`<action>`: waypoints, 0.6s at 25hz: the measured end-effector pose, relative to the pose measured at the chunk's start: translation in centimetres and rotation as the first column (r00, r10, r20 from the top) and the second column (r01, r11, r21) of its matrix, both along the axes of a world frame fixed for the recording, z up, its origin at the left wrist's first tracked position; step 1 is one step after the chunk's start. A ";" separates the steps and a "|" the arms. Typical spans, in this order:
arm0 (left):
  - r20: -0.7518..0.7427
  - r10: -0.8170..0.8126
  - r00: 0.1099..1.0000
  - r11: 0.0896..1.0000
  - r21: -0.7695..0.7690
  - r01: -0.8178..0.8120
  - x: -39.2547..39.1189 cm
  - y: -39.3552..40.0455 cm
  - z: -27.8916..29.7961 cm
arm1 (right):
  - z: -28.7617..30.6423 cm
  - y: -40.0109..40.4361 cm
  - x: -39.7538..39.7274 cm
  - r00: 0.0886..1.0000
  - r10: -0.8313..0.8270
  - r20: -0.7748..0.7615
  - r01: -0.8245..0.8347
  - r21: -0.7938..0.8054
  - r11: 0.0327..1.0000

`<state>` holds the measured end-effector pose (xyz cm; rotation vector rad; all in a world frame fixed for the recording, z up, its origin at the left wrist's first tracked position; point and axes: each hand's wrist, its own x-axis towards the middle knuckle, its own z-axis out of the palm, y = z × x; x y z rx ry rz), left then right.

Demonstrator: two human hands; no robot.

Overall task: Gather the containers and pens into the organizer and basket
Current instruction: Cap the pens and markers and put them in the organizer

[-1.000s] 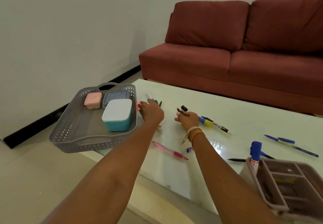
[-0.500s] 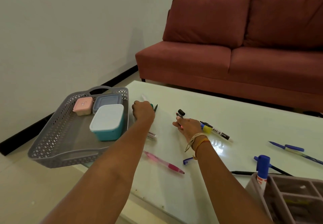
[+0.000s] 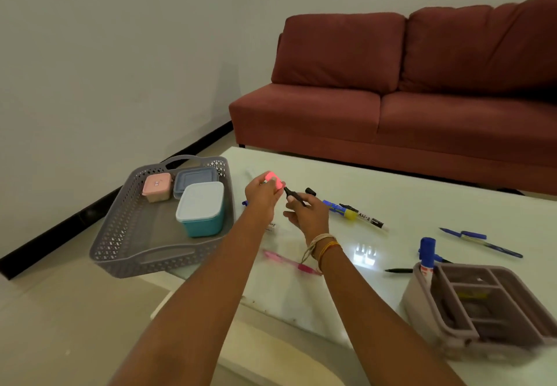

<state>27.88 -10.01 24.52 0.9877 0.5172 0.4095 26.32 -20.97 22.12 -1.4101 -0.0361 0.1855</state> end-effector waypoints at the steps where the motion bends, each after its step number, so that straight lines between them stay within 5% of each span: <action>1: 0.025 -0.037 0.999 0.993 -0.113 0.040 -1.1 -0.4 -0.3 | 0.1 0.0 -1.3 1.000 0.008 -0.012 -0.007 0.087 0.996; 8: 0.178 -0.115 0.977 0.892 -0.414 0.180 -7.7 -1.2 0.4 | 1.0 0.0 -7.1 0.996 -0.086 -0.038 0.092 0.185 0.978; 15: 0.161 -0.275 0.948 0.928 -0.213 0.305 -11.5 -1.3 0.7 | 2.3 -0.2 -9.5 0.967 -0.101 0.234 0.160 -0.248 0.955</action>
